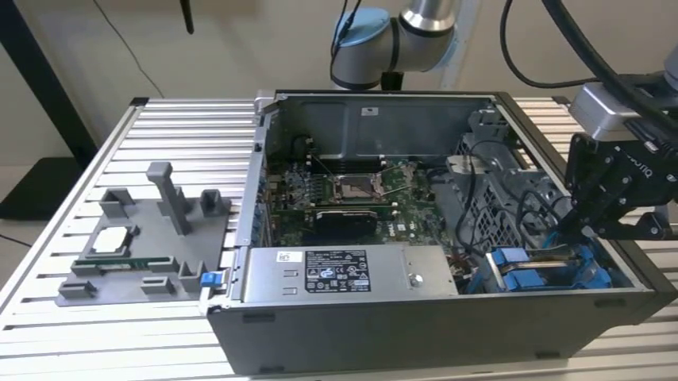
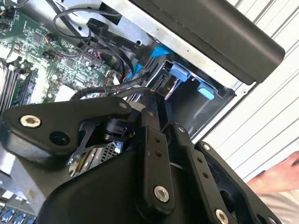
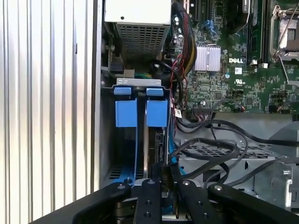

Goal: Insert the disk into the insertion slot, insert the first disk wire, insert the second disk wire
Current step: 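Insert the first disk wire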

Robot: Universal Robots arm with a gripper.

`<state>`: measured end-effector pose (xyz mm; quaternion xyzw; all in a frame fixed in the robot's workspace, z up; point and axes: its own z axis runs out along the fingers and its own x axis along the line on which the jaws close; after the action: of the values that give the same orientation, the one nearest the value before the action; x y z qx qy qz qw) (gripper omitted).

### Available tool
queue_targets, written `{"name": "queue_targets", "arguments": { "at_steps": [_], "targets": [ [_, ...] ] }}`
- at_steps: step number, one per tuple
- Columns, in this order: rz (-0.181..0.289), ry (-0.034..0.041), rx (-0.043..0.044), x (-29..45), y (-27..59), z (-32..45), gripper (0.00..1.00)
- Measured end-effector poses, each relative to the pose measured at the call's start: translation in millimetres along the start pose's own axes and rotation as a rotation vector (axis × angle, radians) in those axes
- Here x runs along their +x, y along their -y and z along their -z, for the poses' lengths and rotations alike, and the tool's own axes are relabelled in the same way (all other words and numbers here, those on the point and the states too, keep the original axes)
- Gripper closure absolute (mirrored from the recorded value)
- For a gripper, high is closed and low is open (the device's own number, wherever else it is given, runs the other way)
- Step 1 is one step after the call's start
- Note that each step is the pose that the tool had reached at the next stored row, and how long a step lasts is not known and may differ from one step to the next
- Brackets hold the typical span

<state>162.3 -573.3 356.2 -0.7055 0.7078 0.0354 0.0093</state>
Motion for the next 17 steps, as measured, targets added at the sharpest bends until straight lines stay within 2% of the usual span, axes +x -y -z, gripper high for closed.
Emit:
{"name": "queue_targets", "arguments": {
  "at_steps": [3,9,17],
  "targets": [
    [0.004,-0.0001,0.0093,0.1,0.2,-2.7,1.0],
    [0.004,0.0,0.0103,0.4,0.0,-6.5,1.0],
    [0.005,-0.0002,0.0189,0.8,0.2,-13.0,1.0]
  ]
}}
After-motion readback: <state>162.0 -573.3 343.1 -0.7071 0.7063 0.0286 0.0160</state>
